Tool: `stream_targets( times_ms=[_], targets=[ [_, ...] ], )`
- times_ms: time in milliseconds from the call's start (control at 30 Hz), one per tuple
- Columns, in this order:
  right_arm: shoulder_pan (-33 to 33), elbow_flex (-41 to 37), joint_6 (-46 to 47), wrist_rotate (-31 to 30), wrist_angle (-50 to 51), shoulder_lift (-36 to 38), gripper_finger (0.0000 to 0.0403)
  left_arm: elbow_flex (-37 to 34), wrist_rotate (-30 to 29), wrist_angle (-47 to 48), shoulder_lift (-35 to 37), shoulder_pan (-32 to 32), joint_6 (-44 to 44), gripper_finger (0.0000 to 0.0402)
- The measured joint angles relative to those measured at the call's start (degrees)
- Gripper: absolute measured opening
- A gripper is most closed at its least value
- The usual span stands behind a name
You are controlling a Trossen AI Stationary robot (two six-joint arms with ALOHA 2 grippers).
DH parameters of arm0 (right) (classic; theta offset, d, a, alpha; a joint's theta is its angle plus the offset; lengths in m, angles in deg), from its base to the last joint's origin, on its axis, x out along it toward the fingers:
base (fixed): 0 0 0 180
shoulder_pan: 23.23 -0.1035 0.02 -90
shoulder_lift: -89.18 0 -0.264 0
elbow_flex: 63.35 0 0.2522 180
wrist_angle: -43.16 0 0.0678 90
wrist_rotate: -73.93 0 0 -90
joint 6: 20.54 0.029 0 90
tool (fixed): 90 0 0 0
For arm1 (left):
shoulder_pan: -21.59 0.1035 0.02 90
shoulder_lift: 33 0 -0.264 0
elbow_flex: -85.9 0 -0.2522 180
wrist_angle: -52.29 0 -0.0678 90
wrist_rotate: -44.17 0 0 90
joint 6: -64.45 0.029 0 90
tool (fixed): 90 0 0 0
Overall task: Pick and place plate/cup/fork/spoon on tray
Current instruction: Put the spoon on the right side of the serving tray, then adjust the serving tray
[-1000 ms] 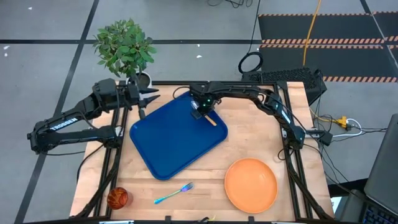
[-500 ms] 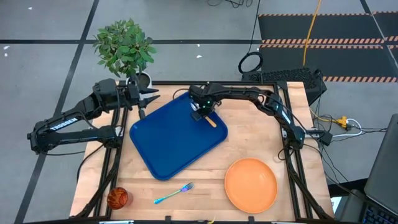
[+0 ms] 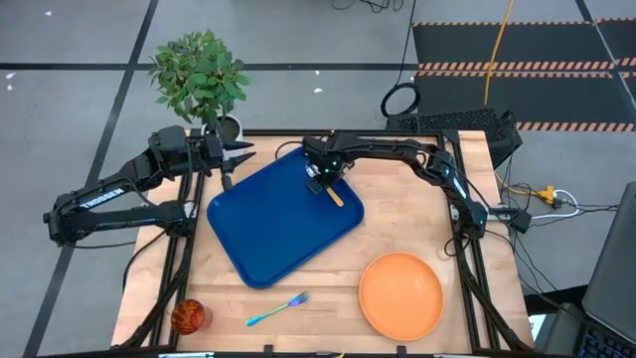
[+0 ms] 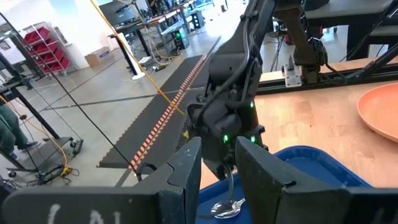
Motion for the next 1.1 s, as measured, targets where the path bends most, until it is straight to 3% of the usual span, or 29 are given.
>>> stream_targets(
  times_ms=[100, 267, 367, 567, 1100],
  targets=[
    [0.65, 0.0, -0.58, -0.74, 0.13, 2.63, 0.0139, 0.0, 0.0, 0.01, 0.0, 0.02, 0.0, 0.0104],
    [1.22, 0.07, -5.72, -11.58, 1.99, 6.55, 0.0139, 0.0, 0.01, 0.0, 0.0, 0.0, 0.0, 0.0104],
    [1.96, 0.07, -7.25, -14.34, 1.59, 6.94, 0.0139, 0.0, 0.02, -0.04, 0.0, 0.02, -0.02, 0.0104],
    [3.31, -5.31, -9.05, -10.36, -4.36, 7.01, 0.0139, 0.0, 0.02, -0.22, 0.0, 0.01, -0.04, 0.0104],
    [2.4, -22.01, -5.14, -8.7, -2.71, 10.24, 0.0139, 0.0, 0.04, -0.02, 0.0, 0.02, -0.02, 0.0104]
  ],
)
